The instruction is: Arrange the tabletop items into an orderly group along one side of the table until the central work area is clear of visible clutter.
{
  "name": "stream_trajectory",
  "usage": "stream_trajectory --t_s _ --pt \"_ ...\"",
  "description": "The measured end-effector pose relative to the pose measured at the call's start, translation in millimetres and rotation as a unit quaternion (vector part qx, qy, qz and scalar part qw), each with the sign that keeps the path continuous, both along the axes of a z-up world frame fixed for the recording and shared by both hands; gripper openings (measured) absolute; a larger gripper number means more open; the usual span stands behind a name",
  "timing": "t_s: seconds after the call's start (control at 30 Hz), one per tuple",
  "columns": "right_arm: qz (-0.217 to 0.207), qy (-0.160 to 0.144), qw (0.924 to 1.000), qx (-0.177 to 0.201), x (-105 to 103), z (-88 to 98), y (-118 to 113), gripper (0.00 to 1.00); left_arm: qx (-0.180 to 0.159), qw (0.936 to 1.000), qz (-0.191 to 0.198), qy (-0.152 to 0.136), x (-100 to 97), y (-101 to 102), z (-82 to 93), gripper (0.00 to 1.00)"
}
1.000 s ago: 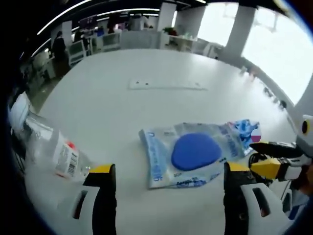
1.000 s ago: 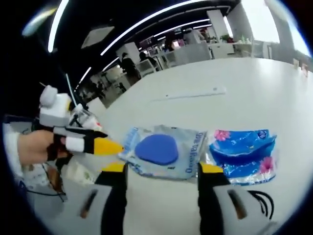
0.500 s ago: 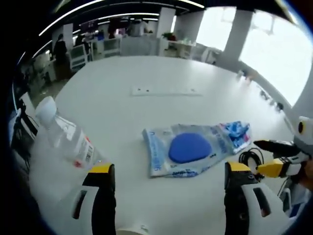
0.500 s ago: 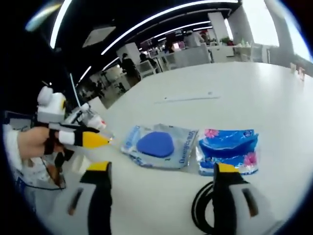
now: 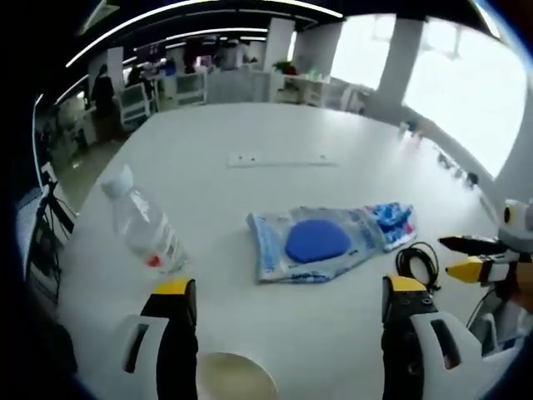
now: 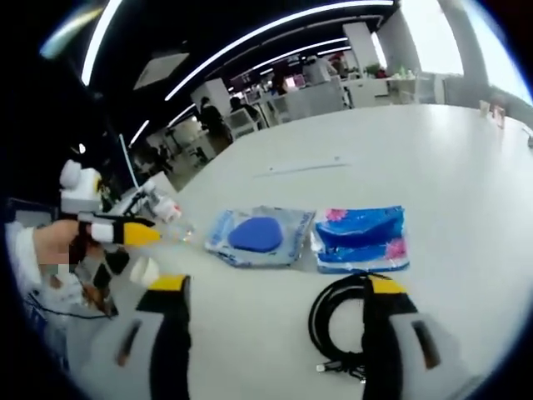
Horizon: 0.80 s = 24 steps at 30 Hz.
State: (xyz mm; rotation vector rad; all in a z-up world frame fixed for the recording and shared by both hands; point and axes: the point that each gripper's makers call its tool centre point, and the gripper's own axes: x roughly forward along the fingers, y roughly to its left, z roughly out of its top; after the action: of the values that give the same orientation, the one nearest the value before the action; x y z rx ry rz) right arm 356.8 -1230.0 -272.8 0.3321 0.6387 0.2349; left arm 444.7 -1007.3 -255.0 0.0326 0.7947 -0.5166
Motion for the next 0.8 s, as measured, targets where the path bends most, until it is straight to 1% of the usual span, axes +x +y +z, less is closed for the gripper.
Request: stream_trajectory --t_s 0.17,0.23,0.37,0.47,0.6,0.7,0.8 --pt "-0.009 0.008 0.9999 -0.003 -16.7 -5.4 -13.3 0.85 -0.007 0.9998 0.015 0.007 -7.4 5.4 -2.3 0.88" --pt "-0.011 0.013 0.9998 -0.008 -23.9 -7.5 -19.2 0.85 -0.007 0.9999 0.011 0.006 -11.1 5.0 -2.4 0.88" --pt "-0.015 0.013 0.9997 -0.014 -35.8 -5.9 -28.2 0.84 -0.004 1.0000 0.004 0.002 -17.2 7.3 -2.0 0.88" --pt "-0.014 0.013 0.9996 -0.022 -42.5 -6.3 -35.3 0.84 -0.013 0.9999 0.009 0.002 -21.6 11.9 -1.2 0.88" --pt "-0.018 0.016 0.9994 -0.023 -52.4 -6.9 -42.8 0.84 -0.020 0.9996 0.018 0.002 -27.1 22.2 -1.2 0.88" --pt "-0.014 0.019 0.9992 -0.033 -60.8 -8.5 -47.7 0.84 -0.024 0.9995 0.022 0.002 -31.4 28.4 -0.5 0.88" --pt "-0.012 0.021 0.9991 -0.033 -66.8 -10.1 -51.4 0.84 -0.026 0.9993 0.025 0.001 -36.0 37.1 -0.9 0.88"
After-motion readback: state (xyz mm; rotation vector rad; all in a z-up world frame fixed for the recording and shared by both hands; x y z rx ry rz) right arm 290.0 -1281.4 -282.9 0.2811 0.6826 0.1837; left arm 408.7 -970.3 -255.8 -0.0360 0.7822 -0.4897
